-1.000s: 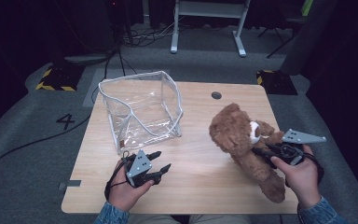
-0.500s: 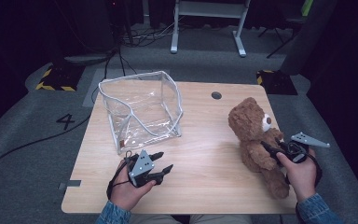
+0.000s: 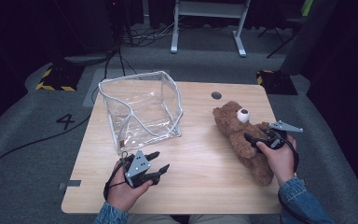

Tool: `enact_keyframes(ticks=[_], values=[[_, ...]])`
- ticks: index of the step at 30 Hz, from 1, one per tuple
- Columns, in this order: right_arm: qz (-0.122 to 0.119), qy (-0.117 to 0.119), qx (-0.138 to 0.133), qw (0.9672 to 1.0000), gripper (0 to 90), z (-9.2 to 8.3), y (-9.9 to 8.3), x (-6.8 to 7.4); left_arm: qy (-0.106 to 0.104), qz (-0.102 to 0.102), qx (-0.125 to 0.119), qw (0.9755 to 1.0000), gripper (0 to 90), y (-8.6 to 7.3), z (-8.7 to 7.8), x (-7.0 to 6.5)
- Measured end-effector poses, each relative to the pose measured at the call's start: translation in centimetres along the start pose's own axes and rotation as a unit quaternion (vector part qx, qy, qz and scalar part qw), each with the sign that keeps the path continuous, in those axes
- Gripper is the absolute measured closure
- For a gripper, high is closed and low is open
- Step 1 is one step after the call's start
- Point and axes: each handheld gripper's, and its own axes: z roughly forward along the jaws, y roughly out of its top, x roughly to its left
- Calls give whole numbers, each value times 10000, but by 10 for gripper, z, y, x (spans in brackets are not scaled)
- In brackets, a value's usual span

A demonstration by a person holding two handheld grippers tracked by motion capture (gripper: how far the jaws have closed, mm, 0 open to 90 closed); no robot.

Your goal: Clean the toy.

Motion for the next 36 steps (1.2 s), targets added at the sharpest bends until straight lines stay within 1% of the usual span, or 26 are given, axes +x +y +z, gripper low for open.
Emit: enact_keyframes(ticks=[2,3,4,6,7,8,11,13,16,17,20,21,22,23,24,26,27,31,32,33,34,36], values=[[-169,30,31,9998,234,0,2,4,10,-33,-16,10000,435,-1,-2,1],[-318,37,50,9995,235,-1,3,6,25,-39,-11,10000,435,-1,-2,2],[-413,55,46,9991,236,-2,4,8,33,-51,-7,10000,435,-1,-3,2],[-473,85,22,9988,236,-4,6,10,79,-70,-20,9999,435,-2,-4,3],[-543,115,9,9985,240,-6,7,11,74,-96,-22,9999,434,-2,-4,3],[-525,122,-26,9985,241,-7,8,12,92,-88,-19,9999,434,-2,-5,3],[-649,193,-80,9977,245,-11,12,14,126,-84,-15,9999,431,-2,-7,3],[-699,268,-144,9971,249,-14,15,15,165,-128,-14,9998,429,-3,-9,4],[-685,367,-259,9966,254,-18,17,19,255,-209,-43,9994,427,-4,-13,6],[-700,414,-293,9963,258,-19,18,21,284,-198,-38,9994,427,-5,-14,6],[-809,505,-343,9949,261,-20,21,27,405,-294,-13,9987,427,-8,-20,9],[-879,510,-365,9942,266,-20,23,29,439,-289,-16,9986,427,-8,-22,10],[-911,531,-379,9937,271,-21,24,31,519,-333,-14,9981,427,-10,-25,11],[-984,595,-420,9925,278,-21,28,36,547,-343,-19,9979,427,-10,-27,12],[-996,623,-436,9921,291,-21,30,39,572,-359,-11,9977,427,-11,-29,14],[-1157,714,-440,9897,316,-21,35,45,675,-375,1,9970,426,-11,-33,17],[-1175,762,-439,9892,322,-21,37,48,710,-420,-8,9966,426,-11,-35,18],[-1308,1066,-372,9850,361,-16,44,65,1000,-488,-18,9938,426,-11,-46,26],[-1361,1139,-338,9835,367,-14,45,70,1011,-543,-11,9934,426,-11,-48,27],[-1385,1175,-324,9828,372,-12,46,73,1106,-536,-4,9924,426,-11,-51,29],[-1435,1215,-315,9817,380,-9,48,76,1164,-599,2,9914,426,-12,-53,31],[-1507,1303,-282,9795,392,-5,50,84,1285,-613,-10,9898,426,-12,-55,36]])
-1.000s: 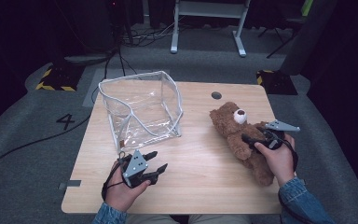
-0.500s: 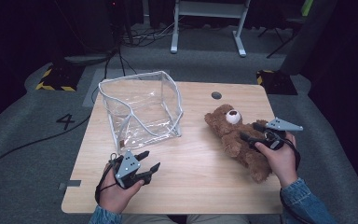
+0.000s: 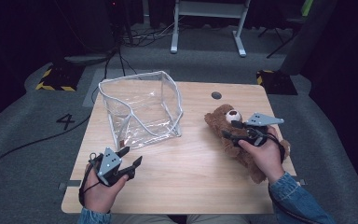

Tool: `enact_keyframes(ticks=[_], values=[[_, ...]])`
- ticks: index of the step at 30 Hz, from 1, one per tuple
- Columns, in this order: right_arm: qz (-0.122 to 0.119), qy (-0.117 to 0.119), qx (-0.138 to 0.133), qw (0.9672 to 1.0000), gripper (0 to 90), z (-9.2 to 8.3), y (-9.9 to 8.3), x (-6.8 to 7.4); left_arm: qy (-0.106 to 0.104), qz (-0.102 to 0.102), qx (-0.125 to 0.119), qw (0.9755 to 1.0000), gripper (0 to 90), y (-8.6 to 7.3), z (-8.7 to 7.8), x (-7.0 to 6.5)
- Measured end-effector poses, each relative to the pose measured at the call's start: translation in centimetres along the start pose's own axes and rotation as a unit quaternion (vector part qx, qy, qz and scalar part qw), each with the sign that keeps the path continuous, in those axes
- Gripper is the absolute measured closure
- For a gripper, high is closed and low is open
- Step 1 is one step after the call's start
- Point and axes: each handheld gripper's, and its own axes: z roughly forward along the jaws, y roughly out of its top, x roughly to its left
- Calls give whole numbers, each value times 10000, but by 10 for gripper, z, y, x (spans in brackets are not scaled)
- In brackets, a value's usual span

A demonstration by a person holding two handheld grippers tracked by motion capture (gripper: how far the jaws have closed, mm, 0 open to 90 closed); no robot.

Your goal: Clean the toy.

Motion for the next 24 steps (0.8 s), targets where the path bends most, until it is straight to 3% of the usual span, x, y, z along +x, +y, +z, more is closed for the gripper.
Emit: enact_keyframes(ticks=[3,5,15,24], values=[[-117,171,39,9998,420,10,6,8,92,-64,-29,9999,426,0,-1,6],[-137,273,47,9995,427,15,10,13,112,-234,-115,9996,427,0,-1,9],[-421,604,156,9972,464,40,25,29,181,-255,-102,9995,426,1,-3,12],[-569,876,293,9941,453,70,36,35,376,-333,-70,9987,425,-10,-24,12]])
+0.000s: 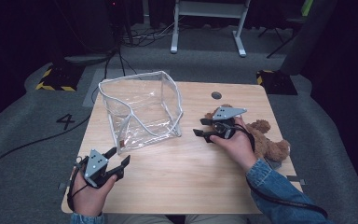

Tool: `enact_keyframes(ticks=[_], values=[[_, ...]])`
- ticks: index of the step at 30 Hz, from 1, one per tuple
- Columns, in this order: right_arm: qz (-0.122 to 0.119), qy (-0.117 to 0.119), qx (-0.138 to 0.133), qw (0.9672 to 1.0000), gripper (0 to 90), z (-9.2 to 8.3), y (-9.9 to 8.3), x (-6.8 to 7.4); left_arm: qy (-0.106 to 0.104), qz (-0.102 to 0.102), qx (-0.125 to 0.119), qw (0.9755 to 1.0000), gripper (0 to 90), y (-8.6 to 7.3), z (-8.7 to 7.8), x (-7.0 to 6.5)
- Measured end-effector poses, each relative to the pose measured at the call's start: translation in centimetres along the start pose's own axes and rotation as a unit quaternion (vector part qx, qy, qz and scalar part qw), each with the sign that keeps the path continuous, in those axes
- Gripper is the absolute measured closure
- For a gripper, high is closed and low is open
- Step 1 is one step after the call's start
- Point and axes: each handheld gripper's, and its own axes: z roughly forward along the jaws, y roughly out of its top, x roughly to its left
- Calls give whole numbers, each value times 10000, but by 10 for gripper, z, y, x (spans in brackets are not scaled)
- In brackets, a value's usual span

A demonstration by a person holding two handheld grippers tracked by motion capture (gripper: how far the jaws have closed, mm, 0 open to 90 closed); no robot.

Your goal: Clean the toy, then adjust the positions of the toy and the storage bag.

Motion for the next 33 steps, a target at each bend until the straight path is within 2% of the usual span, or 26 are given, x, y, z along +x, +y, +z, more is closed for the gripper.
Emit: enact_keyframes(ticks=[4,6,12,17,21,22,24,25,28,33], values=[[-14,115,90,9999,436,13,8,-2,81,-89,-32,9999,425,-3,-9,2],[-97,101,155,9998,415,22,12,-3,101,-90,-77,9999,425,-2,-11,3],[-148,162,183,9996,401,41,19,-6,115,-71,-93,9999,425,-3,-15,3],[-195,165,235,9994,406,51,22,-8,148,-107,-80,9998,425,-6,-20,4],[-320,147,256,9991,449,64,25,-16,244,-155,-67,9996,425,-9,-25,6],[-346,158,217,9990,474,66,25,-17,249,-159,-81,9995,425,-9,-26,5],[-452,190,226,9985,577,68,24,-19,220,-157,-73,9996,425,-9,-25,5],[-606,244,240,9976,677,69,24,-20,236,-140,-80,9996,425,-9,-24,5],[-810,258,130,9963,801,67,24,-19,196,-140,-56,9997,425,-9,-20,4],[-872,306,219,9955,867,61,24,-15,140,-120,-41,9998,424,-7,-16,4]])
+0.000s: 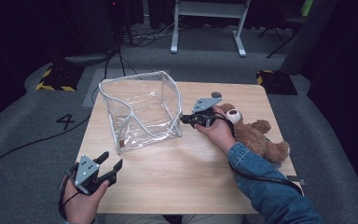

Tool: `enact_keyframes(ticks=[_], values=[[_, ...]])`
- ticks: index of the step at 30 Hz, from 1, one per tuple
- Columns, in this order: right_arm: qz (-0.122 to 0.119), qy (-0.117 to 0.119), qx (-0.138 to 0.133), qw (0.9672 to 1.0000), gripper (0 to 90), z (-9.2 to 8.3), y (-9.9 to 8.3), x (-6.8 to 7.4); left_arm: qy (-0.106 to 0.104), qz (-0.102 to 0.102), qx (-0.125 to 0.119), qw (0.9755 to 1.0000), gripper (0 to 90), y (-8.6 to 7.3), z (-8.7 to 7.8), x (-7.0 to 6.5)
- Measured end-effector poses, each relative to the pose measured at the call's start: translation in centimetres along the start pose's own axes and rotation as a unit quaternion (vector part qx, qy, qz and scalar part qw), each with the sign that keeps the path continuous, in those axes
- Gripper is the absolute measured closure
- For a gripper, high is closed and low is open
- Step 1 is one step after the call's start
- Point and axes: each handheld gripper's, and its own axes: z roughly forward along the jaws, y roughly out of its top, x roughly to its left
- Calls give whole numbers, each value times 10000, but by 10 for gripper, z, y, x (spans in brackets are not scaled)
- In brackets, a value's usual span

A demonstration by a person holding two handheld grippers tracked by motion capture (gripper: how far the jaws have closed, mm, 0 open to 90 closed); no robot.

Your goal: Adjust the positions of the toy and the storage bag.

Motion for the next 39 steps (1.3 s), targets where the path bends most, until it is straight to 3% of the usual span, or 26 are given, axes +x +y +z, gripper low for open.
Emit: enact_keyframes(ticks=[7,19,23,25,28,29,30,31,36,39], values=[[-28,244,40,9997,875,-24,-3,27,-50,58,25,10000,424,2,4,0],[-71,617,-37,9981,877,-73,-32,69,-148,314,169,9993,402,10,25,-9],[38,717,-56,9974,878,-93,-42,78,-305,427,218,9984,401,13,34,-14],[109,728,-78,9973,878,-102,-46,82,-593,521,213,9967,412,14,40,-19],[98,705,-52,9974,879,-114,-52,86,-983,765,297,9918,530,16,43,-30],[123,676,-38,9976,879,-119,-55,87,-1036,789,321,9910,671,17,43,-33],[138,673,-45,9976,879,-123,-57,87,-1020,1004,386,9890,742,18,42,-36],[231,645,-46,9976,879,-128,-60,88,-1067,1049,402,9879,836,19,40,-39],[475,561,-87,9973,880,-147,-73,90,-1203,1215,403,9844,872,21,34,-48],[591,555,-129,9966,881,-155,-79,95,-1252,1141,324,9850,873,19,28,-50]])
